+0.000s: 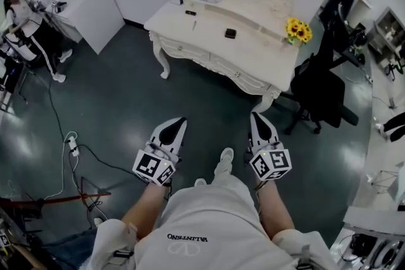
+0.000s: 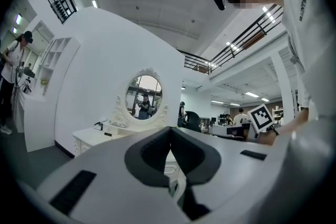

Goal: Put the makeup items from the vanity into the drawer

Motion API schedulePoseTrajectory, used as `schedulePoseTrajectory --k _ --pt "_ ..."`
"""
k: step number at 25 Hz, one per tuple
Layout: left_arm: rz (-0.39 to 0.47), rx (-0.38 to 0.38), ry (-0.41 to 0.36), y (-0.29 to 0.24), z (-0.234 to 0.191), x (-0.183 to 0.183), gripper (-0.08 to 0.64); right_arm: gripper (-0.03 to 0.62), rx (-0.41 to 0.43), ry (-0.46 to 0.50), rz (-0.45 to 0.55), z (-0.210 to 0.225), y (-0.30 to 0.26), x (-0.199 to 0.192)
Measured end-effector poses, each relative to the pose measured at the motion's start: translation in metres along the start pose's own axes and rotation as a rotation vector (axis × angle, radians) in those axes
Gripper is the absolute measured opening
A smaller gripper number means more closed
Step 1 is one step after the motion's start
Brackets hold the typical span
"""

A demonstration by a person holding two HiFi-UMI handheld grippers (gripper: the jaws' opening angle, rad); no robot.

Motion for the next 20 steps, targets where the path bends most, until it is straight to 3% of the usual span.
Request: schedulePoseTrajectory --k 9,20 --pt "-0.007 0.055 -0.002 -0.098 -0.035 0.018 0.002 0.011 0.066 0.017 -0.014 0.071 -0.079 0.039" --pt "-0.004 0.084 -0.009 -0.219 -0.043 0.04 0.002 0.011 0.086 0.001 -0.029 0.168 -0.134 0.071"
Point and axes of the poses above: the fingertips, and each gripper's own axes: y backward along the fingers, z to its right, x out of its top, the point moved 7 cm from there along y, backward along the fingers, and after that the axes turned 9 degrees about -z, right-handed, at the moved point
